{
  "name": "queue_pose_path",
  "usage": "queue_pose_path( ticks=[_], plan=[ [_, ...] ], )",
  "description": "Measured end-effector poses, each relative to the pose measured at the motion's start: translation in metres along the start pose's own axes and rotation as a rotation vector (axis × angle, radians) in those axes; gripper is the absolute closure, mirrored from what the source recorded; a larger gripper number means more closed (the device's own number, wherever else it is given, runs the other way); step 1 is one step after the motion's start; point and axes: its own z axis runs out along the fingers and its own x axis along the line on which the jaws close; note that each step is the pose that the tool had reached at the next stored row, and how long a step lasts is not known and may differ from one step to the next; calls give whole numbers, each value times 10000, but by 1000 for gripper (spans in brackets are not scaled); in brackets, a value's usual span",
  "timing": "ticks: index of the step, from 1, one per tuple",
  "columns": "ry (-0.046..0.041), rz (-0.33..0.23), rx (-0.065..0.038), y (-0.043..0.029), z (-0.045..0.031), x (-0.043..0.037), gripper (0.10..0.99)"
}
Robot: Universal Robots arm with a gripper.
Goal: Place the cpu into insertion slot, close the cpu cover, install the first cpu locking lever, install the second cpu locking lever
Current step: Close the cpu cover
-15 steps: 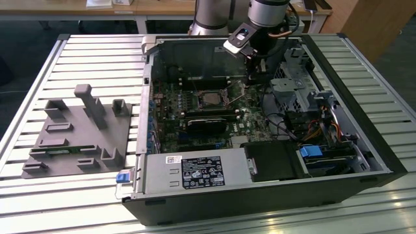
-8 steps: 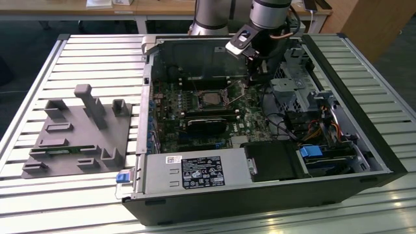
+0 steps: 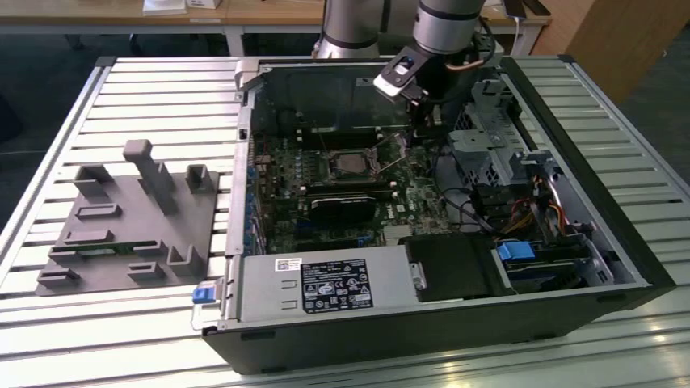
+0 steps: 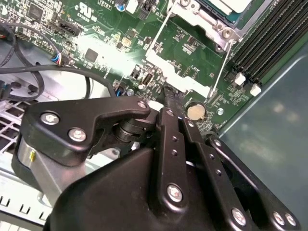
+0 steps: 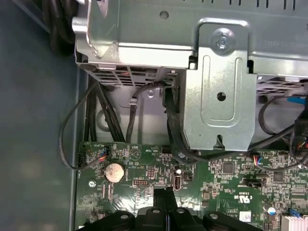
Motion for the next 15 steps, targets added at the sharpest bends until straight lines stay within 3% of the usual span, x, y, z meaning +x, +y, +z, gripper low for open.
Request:
queue_pose_path(
  ticks=[4,9,15],
  plan=[
    [0,-1,0,-45,7,2,980],
    [0,-1,0,-150,10,5,980],
    [0,-1,0,-208,10,7,980]
  ],
)
